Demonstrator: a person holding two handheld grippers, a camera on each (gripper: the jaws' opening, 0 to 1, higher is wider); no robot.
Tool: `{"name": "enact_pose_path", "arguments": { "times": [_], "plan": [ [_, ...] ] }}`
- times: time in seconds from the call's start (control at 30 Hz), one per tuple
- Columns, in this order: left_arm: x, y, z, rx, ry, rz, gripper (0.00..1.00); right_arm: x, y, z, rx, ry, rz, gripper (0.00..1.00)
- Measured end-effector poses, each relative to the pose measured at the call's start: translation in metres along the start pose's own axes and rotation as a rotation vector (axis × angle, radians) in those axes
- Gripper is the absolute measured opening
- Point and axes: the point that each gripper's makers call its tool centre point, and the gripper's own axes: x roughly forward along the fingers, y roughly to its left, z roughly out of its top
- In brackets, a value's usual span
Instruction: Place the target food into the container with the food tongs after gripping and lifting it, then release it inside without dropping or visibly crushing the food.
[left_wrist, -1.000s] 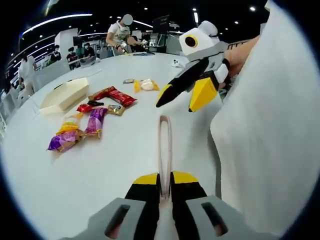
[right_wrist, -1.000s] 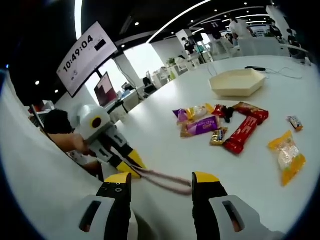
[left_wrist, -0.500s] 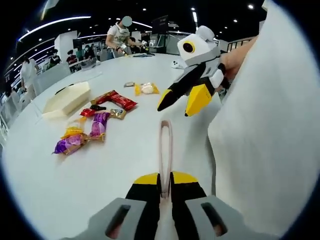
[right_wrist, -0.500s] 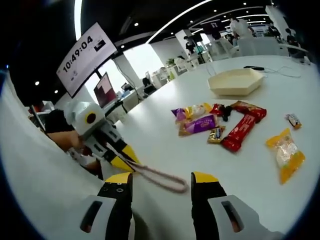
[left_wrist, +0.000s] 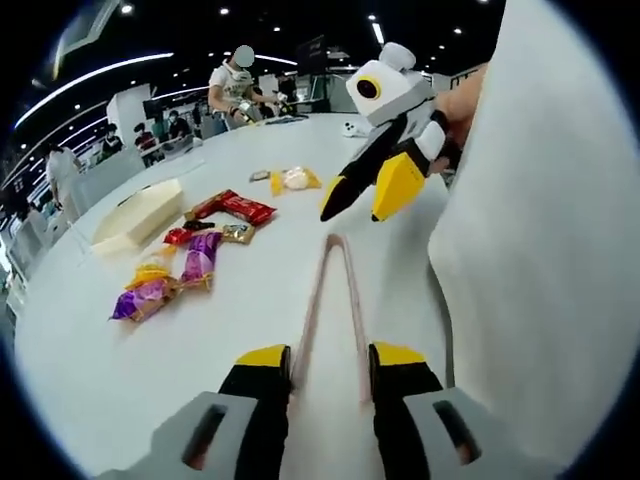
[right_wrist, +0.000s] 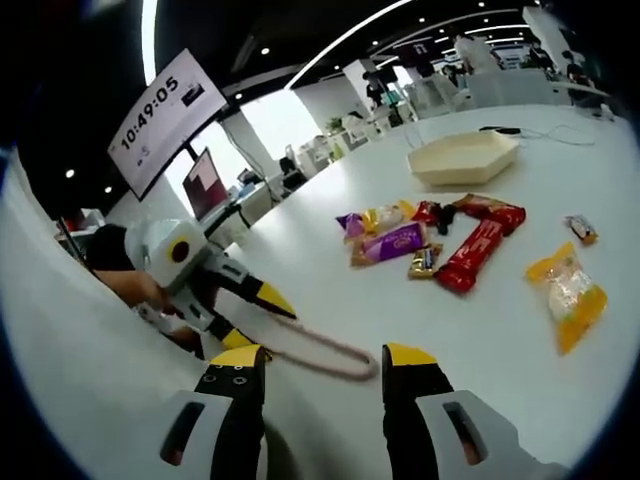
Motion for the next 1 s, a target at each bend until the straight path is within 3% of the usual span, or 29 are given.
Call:
{"name": "enact_pose_path", "arguments": {
  "times": [0.13,0.23,0.27,0.37,0.4,0.63,0.83,1.0],
  "plan": [
    [0.001,0.002,0.003,-0.029,-0.06,0.021,0.35,0.0,0.0,-0.001,0.002,0.006,-0.004,0.47],
    [0.006,0.001,0.007,-0.126,-0.126,0.043,0.42,0.0,-0.001,0.0,0.007,0.005,-0.009,0.47],
    [0.007,0.004,0.01,-0.131,-0.156,0.073,0.42,0.0,-0.001,0.0,0.007,0.007,-0.01,0.47],
    [0.01,0.006,0.01,-0.022,-0.167,0.092,0.41,0.0,-0.001,-0.001,0.006,0.014,-0.011,0.47],
    [0.01,0.004,0.009,-0.078,-0.179,0.072,0.41,0.0,-0.001,-0.001,0.006,0.015,-0.011,0.47],
    [0.004,0.012,0.017,-0.055,-0.196,0.086,0.26,0.002,-0.001,-0.001,0.006,0.024,-0.011,0.47],
    [0.004,0.003,0.024,-0.027,-0.164,0.059,0.13,0.003,-0.001,0.001,0.007,0.022,-0.011,0.47],
    [0.007,0.0,0.025,-0.057,-0.143,0.04,0.1,0.003,-0.001,0.0,0.012,0.024,-0.013,0.47]
  ]
}}
